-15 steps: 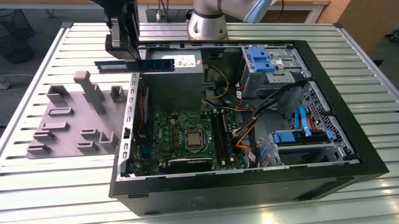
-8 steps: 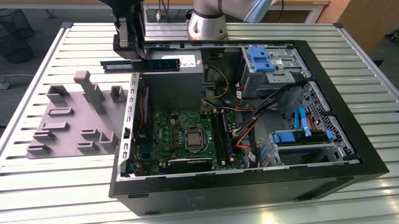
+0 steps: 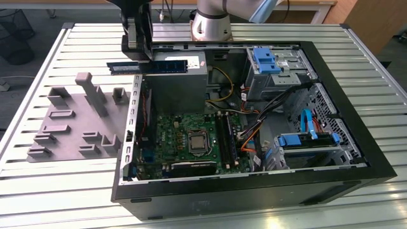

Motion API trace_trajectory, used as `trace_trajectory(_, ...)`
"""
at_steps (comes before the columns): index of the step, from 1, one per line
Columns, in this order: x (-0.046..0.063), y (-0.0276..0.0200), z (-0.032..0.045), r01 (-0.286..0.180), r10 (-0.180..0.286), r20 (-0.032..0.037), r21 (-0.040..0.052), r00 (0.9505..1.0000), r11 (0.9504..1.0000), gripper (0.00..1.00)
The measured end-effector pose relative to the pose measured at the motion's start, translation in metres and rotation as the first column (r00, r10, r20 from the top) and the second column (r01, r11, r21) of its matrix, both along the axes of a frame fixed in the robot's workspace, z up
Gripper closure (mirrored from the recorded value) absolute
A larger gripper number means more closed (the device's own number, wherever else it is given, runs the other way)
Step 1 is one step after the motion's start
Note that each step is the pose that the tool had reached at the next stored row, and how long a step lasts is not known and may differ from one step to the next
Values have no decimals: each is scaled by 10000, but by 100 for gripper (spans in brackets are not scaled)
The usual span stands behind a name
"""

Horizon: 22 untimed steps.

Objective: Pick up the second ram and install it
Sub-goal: 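Pick up the second ram and move it above second insertion slot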

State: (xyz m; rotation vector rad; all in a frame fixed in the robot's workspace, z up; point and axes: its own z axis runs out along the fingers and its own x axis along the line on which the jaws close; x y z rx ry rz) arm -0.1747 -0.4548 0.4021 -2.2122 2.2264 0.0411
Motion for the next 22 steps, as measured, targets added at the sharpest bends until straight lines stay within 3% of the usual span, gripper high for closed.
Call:
trace_trajectory(10, 89, 1, -5, 0, 0, -1, -1, 10000, 10000, 86)
trace_trajectory(22, 430, -2, -19, 1, -1, -12, -1, 10000, 10000, 86)
